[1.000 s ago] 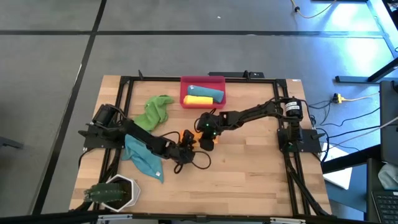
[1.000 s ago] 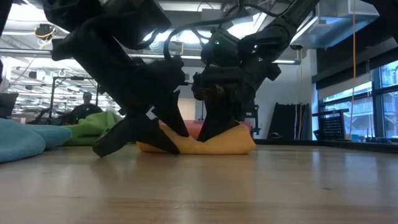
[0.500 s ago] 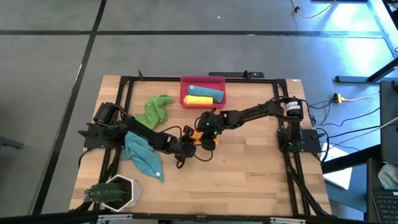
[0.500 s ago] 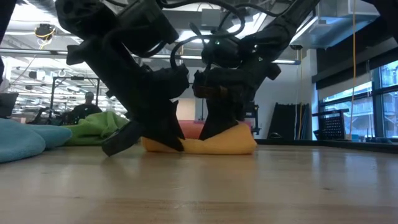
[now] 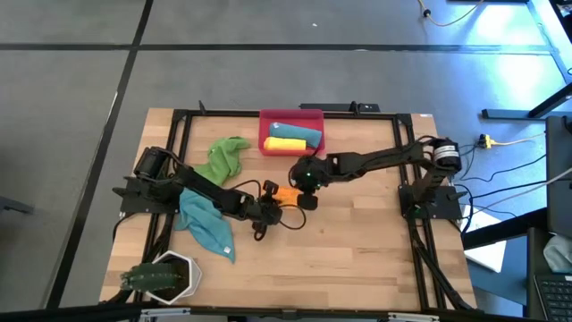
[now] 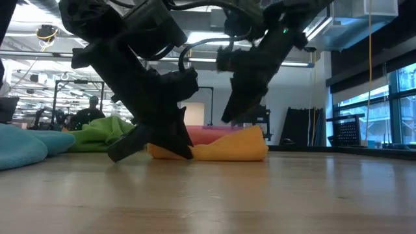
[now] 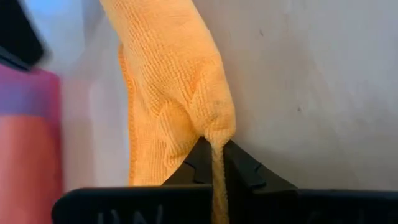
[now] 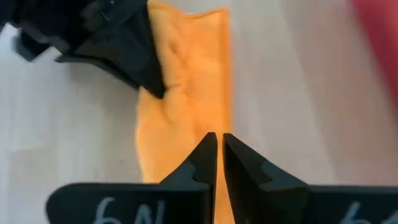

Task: Roll microfiber towels into tight, uniform cylinder then place into a basket
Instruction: Roll the orange microfiber cloth

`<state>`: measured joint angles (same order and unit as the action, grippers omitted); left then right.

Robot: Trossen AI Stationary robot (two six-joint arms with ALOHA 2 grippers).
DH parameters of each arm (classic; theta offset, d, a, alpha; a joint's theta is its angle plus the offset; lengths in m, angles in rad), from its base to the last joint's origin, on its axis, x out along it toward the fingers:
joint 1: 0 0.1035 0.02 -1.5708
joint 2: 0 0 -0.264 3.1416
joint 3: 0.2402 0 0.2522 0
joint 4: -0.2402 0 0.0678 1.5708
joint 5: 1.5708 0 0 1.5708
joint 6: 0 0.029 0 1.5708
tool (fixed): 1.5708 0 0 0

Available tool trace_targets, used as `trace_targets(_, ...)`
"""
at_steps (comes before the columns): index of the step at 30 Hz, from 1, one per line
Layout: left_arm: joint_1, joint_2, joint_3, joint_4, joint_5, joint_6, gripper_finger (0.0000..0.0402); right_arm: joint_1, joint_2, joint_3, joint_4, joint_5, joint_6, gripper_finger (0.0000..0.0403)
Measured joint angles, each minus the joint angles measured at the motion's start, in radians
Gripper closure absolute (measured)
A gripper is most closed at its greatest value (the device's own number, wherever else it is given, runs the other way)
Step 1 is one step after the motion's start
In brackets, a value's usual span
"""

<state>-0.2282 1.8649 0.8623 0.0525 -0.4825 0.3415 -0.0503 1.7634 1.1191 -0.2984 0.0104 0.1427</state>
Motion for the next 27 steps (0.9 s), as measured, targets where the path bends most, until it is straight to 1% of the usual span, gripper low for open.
trace_targets(3,0.004,-0.031,-0.001,-0.009,0.094,-0.052,0.0401,0.036,-0.044,0.0,-0.035,0.088,-0.018,0.0373)
trace_targets(8,0.038,-0.083,-0.002,-0.023,0.302,-0.138,0.0401,0.112,-0.098,0.002,-0.064,0.222,-0.022,0.0373)
trace_targets(14,0.112,-0.097,-0.001,-0.033,0.525,-0.272,0.0401,0.208,-0.109,0.002,-0.083,0.311,-0.021,0.0373)
trace_targets(16,0.133,-0.097,-0.001,-0.031,0.568,-0.312,0.0401,0.237,-0.106,0.002,-0.083,0.329,-0.019,0.0373)
trace_targets(21,0.168,-0.097,-0.001,-0.028,0.592,-0.373,0.0401,0.307,-0.105,0.002,-0.089,0.384,-0.014,0.0373)
trace_targets(27,0.215,-0.098,-0.001,-0.003,0.726,-0.43,0.0401,0.355,-0.105,0.002,-0.065,0.381,-0.015,0.0373)
